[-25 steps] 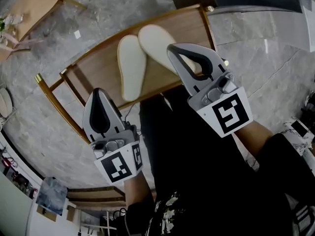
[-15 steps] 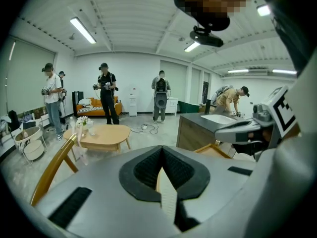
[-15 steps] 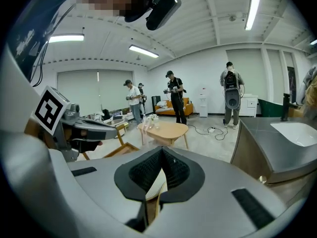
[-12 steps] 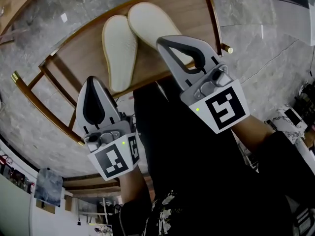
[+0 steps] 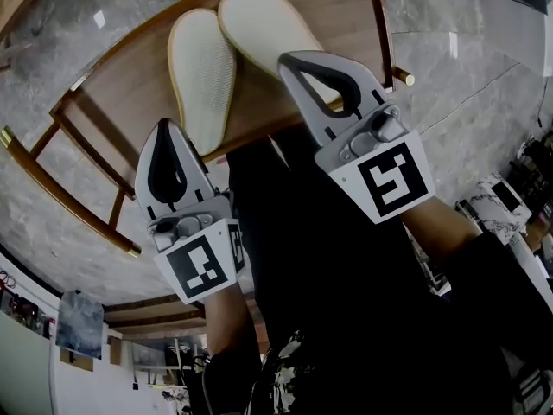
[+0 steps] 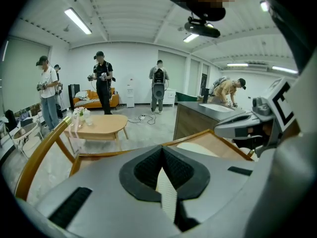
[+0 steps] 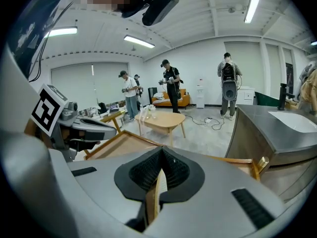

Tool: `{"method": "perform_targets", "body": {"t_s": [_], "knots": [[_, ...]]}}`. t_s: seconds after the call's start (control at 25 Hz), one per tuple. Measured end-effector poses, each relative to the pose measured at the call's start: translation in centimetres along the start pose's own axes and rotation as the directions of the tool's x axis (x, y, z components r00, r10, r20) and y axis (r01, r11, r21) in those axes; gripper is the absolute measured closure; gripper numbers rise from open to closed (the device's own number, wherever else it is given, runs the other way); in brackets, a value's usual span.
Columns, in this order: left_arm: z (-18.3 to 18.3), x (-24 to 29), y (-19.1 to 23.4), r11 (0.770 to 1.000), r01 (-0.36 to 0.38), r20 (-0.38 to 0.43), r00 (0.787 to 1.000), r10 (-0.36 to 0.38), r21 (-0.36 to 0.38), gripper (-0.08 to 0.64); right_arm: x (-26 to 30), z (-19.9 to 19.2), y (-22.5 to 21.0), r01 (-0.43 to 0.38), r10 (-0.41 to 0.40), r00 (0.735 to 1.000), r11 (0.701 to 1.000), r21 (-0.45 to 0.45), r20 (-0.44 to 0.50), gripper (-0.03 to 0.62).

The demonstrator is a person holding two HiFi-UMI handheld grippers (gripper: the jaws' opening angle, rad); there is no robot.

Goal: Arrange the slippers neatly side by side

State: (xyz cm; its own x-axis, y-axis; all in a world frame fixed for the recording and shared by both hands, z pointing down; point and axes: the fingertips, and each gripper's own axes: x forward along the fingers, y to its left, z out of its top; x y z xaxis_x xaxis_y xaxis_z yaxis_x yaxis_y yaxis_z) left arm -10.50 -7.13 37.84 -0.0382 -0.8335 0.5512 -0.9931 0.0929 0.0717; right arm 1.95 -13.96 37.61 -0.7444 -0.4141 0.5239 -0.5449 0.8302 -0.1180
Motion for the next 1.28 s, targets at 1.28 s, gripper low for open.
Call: {"method": "perform_targets", "body": {"t_s": [1.28], "knots": [[-9.7, 4.8, 0.0, 0.985, 0.158, -0.319, 0.932, -0.173, -0.075, 0.334, 1.4, -3.6, 0.2, -0.019, 0.023, 0.997, 0.999, 0.046, -0.079, 0.595]]}}
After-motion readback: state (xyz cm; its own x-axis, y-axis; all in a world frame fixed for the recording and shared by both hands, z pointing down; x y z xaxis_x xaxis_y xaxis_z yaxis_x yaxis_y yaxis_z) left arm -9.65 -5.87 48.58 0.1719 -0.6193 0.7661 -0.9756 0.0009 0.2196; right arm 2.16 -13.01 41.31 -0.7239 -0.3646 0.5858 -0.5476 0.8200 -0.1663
